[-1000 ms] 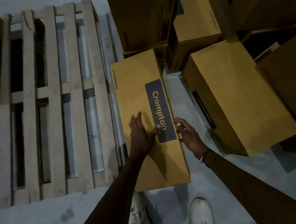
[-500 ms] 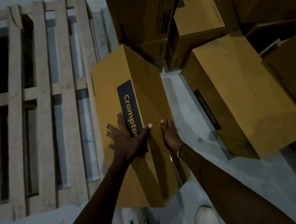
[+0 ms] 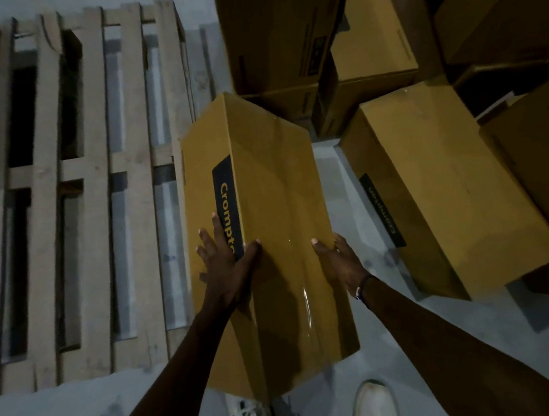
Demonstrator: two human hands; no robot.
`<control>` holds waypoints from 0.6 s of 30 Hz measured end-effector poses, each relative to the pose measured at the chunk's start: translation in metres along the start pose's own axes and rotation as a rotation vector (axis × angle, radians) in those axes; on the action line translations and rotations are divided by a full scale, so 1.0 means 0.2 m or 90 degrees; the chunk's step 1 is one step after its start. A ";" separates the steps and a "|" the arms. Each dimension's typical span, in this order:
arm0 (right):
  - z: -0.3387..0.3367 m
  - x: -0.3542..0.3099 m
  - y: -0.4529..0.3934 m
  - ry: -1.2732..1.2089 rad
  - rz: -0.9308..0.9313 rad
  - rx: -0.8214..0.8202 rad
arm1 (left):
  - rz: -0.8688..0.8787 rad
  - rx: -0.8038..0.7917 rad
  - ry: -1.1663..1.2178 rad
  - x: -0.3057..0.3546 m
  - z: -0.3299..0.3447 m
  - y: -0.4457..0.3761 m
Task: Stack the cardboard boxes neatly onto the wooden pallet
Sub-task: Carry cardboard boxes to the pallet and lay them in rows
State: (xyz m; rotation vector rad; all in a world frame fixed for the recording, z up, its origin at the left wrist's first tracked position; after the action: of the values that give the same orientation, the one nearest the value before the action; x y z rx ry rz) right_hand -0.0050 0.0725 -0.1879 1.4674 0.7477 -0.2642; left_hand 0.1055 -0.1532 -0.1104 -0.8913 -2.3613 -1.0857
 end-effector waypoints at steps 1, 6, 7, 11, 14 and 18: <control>-0.02 -0.04 0.07 -0.001 -0.012 0.005 | 0.007 0.003 0.008 0.02 -0.03 0.03; -0.09 -0.31 0.46 -0.017 -0.084 -0.008 | 0.039 0.040 0.089 0.18 -0.32 0.25; -0.10 -0.38 0.54 -0.011 -0.101 -0.018 | 0.040 0.048 0.120 0.22 -0.39 0.32; -0.10 -0.69 0.92 0.058 -0.175 -0.066 | 0.022 0.069 0.257 0.36 -0.69 0.64; -0.10 -0.91 1.26 0.110 -0.233 -0.119 | 0.018 0.099 0.366 0.44 -0.92 0.96; -0.06 -1.16 1.81 0.166 -0.312 -0.198 | 0.029 0.168 0.463 0.58 -1.24 1.55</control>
State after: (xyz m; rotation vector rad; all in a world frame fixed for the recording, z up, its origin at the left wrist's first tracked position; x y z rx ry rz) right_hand 0.0314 0.0647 0.2403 1.0185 1.3005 -0.3148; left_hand 0.2563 -0.1477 0.2748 -0.3593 -1.7995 -0.8568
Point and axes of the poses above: each hand's wrist, its own y-axis away from the middle knuckle, its own z-axis out of the palm, x = y × z, the point moved 2 cm from there along -y, towards the middle knuckle, and after that the axes turned 13 degrees about -y, right-handed, at the moved point
